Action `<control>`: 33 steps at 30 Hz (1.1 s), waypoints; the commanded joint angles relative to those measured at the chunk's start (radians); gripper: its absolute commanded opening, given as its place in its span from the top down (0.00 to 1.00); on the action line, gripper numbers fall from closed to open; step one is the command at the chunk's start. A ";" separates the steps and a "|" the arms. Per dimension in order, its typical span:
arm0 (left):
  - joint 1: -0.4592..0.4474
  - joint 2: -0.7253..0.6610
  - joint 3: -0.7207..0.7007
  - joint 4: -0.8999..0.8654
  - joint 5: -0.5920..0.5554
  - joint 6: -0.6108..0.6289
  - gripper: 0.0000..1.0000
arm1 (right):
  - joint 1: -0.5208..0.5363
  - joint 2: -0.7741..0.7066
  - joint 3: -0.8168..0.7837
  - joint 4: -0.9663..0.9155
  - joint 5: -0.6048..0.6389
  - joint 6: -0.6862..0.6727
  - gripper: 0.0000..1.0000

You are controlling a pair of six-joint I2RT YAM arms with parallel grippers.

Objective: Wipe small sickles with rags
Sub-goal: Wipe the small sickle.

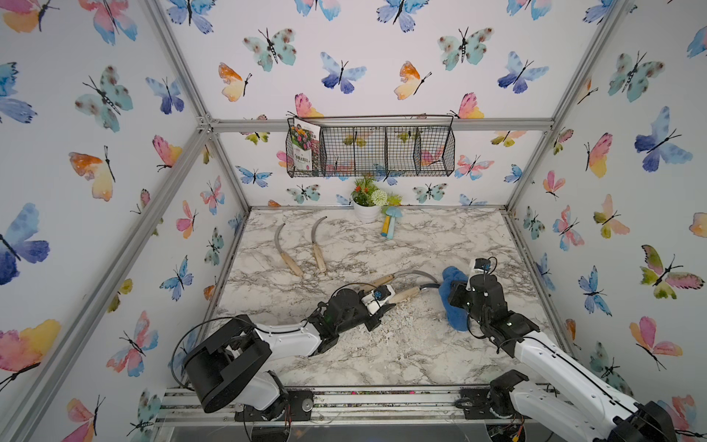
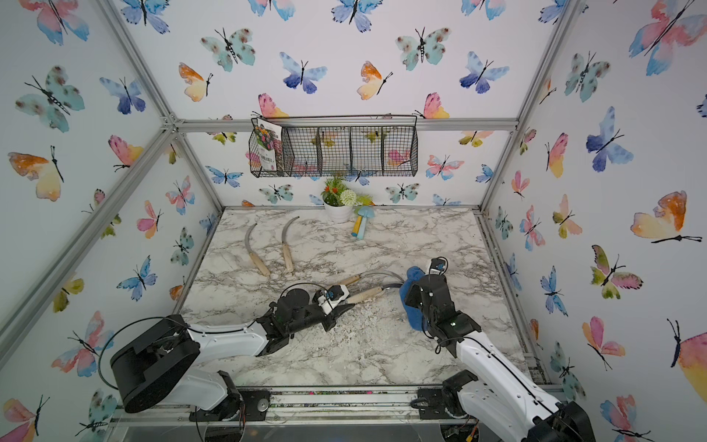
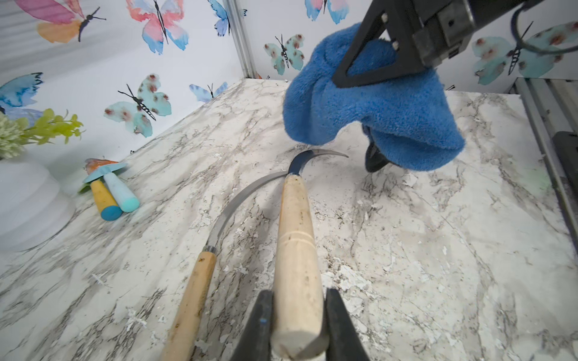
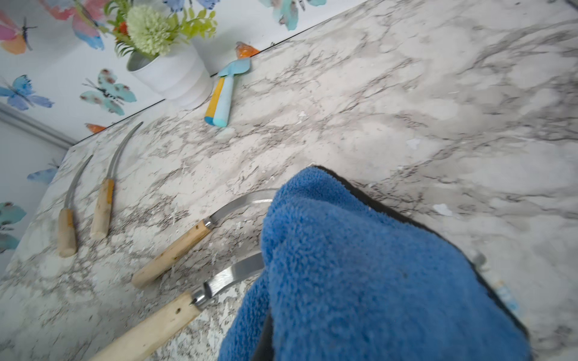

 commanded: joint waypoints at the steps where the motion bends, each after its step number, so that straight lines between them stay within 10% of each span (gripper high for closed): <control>1: -0.012 -0.032 -0.047 0.098 -0.036 0.043 1.00 | -0.075 0.043 0.034 -0.098 0.095 0.006 0.98; 15: -0.121 0.010 -0.046 0.090 -0.242 0.183 1.00 | -0.197 0.437 0.152 -0.043 -0.104 -0.075 0.98; 33: -0.121 -0.026 -0.086 0.132 -0.187 0.189 1.00 | -0.126 0.496 0.193 0.113 -0.434 -0.136 0.98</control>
